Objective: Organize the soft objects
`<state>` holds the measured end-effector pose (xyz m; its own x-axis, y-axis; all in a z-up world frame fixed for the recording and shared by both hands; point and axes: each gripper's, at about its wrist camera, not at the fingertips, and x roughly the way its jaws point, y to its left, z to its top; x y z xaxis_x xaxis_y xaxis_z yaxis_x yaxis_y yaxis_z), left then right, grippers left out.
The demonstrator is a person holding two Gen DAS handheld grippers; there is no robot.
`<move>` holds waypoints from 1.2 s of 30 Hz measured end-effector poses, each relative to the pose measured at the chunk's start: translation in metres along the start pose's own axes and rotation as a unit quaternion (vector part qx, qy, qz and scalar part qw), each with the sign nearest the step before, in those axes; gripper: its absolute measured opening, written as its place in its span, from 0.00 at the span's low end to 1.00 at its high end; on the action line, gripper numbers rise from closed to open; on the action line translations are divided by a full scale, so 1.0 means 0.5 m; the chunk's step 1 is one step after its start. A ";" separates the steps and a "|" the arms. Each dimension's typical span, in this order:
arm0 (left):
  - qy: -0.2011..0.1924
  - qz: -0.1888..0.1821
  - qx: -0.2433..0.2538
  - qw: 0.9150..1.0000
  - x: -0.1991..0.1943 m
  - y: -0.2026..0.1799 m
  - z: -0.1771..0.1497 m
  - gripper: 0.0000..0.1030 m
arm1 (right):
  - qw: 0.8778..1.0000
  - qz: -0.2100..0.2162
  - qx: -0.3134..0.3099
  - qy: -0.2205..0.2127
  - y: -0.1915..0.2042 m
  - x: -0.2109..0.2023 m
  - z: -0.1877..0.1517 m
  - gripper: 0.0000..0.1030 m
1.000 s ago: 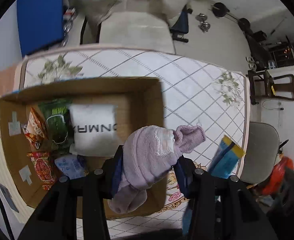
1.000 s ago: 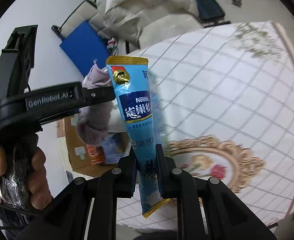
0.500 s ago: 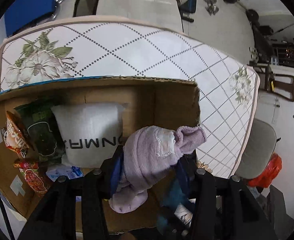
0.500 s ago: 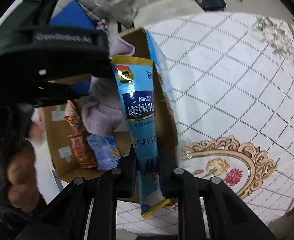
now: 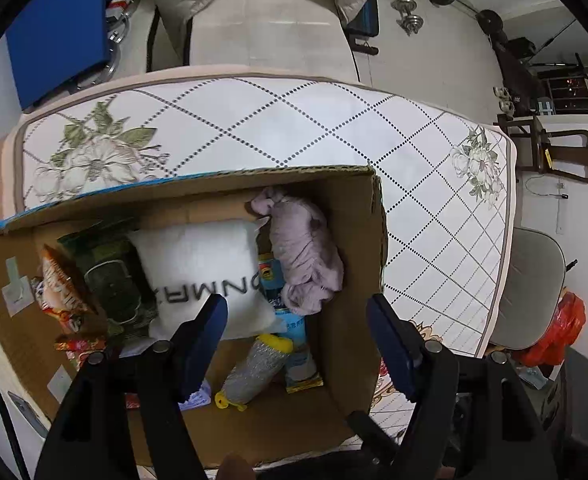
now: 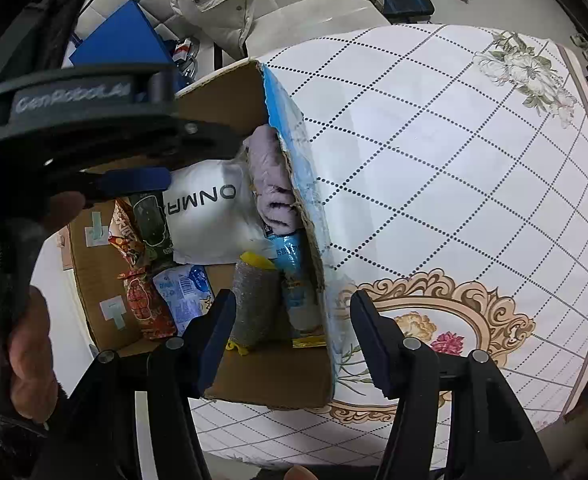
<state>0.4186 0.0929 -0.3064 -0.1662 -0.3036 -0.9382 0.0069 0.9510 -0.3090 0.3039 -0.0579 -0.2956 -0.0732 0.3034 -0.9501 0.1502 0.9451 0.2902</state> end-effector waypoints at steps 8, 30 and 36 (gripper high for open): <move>-0.105 0.051 -0.010 0.993 -0.104 0.044 -0.126 0.68 | 0.998 -0.038 -0.045 -0.035 0.038 -0.046 -0.047 0.71; -0.256 0.151 -0.047 0.954 -0.219 0.093 -0.401 1.00 | 0.979 -0.100 -0.115 -0.135 0.120 -0.158 -0.180 1.00; -0.266 0.160 -0.049 0.949 -0.237 0.080 -0.422 1.00 | 0.978 -0.104 -0.114 -0.142 0.119 -0.178 -0.187 1.00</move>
<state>0.2307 0.1789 -0.1747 0.3506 0.0405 -0.9357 -0.1233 0.9924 -0.0032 0.2271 -0.0175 -0.1829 0.2029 0.0864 -0.9754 -0.0641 0.9951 0.0748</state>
